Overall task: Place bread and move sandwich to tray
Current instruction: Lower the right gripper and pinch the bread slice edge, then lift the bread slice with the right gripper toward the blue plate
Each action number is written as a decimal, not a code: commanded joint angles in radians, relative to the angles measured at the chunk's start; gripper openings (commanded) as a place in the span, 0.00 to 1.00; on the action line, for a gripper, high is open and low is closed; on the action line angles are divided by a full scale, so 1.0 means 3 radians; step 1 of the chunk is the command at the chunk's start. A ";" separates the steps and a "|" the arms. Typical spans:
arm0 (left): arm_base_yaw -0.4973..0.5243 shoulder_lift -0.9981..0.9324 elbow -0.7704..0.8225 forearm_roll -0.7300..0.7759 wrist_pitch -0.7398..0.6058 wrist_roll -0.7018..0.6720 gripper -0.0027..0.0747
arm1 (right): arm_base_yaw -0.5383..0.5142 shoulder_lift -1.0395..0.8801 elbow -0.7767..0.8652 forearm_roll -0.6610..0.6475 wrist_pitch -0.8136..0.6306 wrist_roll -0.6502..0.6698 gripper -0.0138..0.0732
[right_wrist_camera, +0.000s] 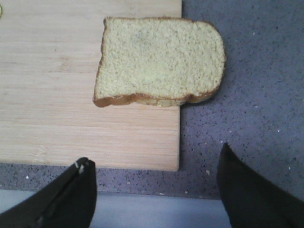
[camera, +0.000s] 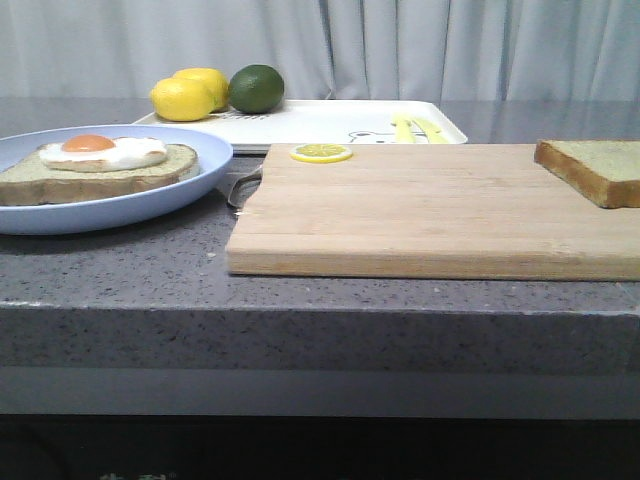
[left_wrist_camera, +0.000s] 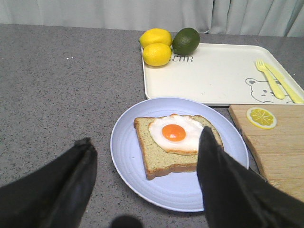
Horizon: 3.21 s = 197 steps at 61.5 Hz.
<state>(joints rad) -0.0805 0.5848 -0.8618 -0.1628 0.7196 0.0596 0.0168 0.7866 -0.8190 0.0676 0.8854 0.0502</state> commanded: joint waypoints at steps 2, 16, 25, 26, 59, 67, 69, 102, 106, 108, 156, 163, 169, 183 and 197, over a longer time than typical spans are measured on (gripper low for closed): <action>0.0000 0.0032 -0.0089 -0.0021 -0.0248 -0.0019 0.63 | -0.0016 0.0271 -0.0301 0.0013 0.0079 -0.0016 0.79; 0.0000 0.0032 -0.0089 -0.0013 -0.0248 -0.0019 0.63 | -0.0414 0.0908 -0.0832 0.0055 0.0610 -0.0009 0.79; 0.0000 0.0032 -0.0089 -0.0013 -0.0248 -0.0019 0.63 | -0.1048 0.1214 -0.1011 0.0316 0.0842 -0.0167 0.79; 0.0000 0.0032 -0.0089 -0.0013 -0.0248 -0.0019 0.63 | -0.1147 0.1243 -0.1015 0.0370 0.0851 -0.0194 0.79; 0.0000 0.0032 -0.0089 0.0109 -0.0240 -0.0019 0.63 | -0.2329 0.2405 -0.1019 0.2749 0.1289 -0.1752 0.79; 0.0000 0.0032 -0.0089 0.0109 -0.0240 -0.0019 0.63 | -0.2232 0.2626 -0.1034 0.2793 0.1289 -0.1891 0.79; 0.0000 0.0032 -0.0089 0.0109 -0.0240 -0.0019 0.63 | -0.2202 0.2668 -0.1034 0.2820 0.1289 -0.1925 0.79; 0.0000 0.0032 -0.0089 0.0109 -0.0240 -0.0019 0.63 | -0.2102 0.3103 -0.1041 0.3209 0.1519 -0.2205 0.79; 0.0000 0.0032 -0.0089 0.0109 -0.0240 -0.0019 0.63 | -0.2086 0.3124 -0.1041 0.3208 0.1519 -0.2205 0.79; 0.0000 0.0032 -0.0089 0.0109 -0.0240 -0.0019 0.63 | -0.2069 0.3124 -0.1041 0.3205 0.1519 -0.2221 0.79; 0.0000 0.0032 -0.0089 0.0109 -0.0240 -0.0019 0.63 | -0.2044 0.2779 -0.1041 0.3469 0.1519 -0.2217 0.24; 0.0000 0.0032 -0.0089 0.0109 -0.0240 -0.0019 0.63 | -0.2026 0.2589 -0.1041 0.3513 0.1519 -0.2217 0.15; 0.0000 0.0032 -0.0089 0.0109 -0.0240 -0.0019 0.63 | -0.1999 0.2407 -0.1041 0.3623 0.1519 -0.2216 0.09; 0.0000 0.0032 -0.0089 0.0109 -0.0240 -0.0019 0.63 | -0.1686 0.2026 -0.1041 0.4140 0.1519 -0.2198 0.07; 0.0000 0.0032 -0.0089 0.0109 -0.0240 -0.0019 0.63 | -0.0821 0.1921 -0.1037 0.4769 0.1456 -0.2198 0.07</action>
<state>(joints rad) -0.0805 0.5848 -0.8618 -0.1216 0.7224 0.0596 -0.3080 1.3997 -1.1084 1.3591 1.1910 -0.6049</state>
